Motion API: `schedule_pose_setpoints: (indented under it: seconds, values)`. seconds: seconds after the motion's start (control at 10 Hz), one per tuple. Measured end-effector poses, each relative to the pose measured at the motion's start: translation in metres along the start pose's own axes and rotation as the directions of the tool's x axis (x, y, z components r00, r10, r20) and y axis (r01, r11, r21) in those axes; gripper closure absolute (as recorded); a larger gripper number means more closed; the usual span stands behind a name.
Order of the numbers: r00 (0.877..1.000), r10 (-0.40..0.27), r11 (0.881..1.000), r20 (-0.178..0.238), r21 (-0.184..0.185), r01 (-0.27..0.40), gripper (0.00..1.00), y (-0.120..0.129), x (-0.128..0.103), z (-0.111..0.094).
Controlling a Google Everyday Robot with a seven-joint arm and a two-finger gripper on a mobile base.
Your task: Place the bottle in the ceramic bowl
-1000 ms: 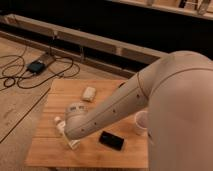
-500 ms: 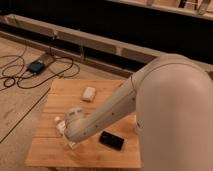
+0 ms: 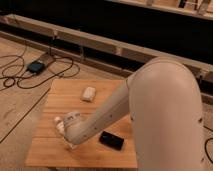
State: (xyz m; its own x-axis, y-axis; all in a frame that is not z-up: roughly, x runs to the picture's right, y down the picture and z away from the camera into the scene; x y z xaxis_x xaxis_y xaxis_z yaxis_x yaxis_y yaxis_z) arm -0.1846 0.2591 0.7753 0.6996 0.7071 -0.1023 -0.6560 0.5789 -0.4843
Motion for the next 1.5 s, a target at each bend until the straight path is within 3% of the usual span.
schedule_pose_setpoints:
  seconds: [0.3,0.5,0.8,1.0,1.1,1.3,1.5]
  values:
    - [1.0,0.004,1.0,-0.002,0.001,-0.004,0.78,-0.001,0.0,0.0]
    - [1.0,0.015,1.0,0.02,-0.006,-0.015,0.96,-0.008,-0.008,-0.012]
    - [0.991,0.101,0.995,0.087,-0.01,-0.101,1.0,-0.048,-0.029,-0.048]
    - [0.976,0.176,0.983,0.131,0.023,-0.18,1.0,-0.104,-0.036,-0.074]
    - [0.964,0.218,0.972,0.15,0.057,-0.229,1.0,-0.144,-0.034,-0.089]
    - [0.949,0.268,0.953,0.166,0.102,-0.286,1.0,-0.198,-0.032,-0.101]
    - [0.925,0.339,0.913,0.172,0.177,-0.367,1.0,-0.275,-0.029,-0.103]
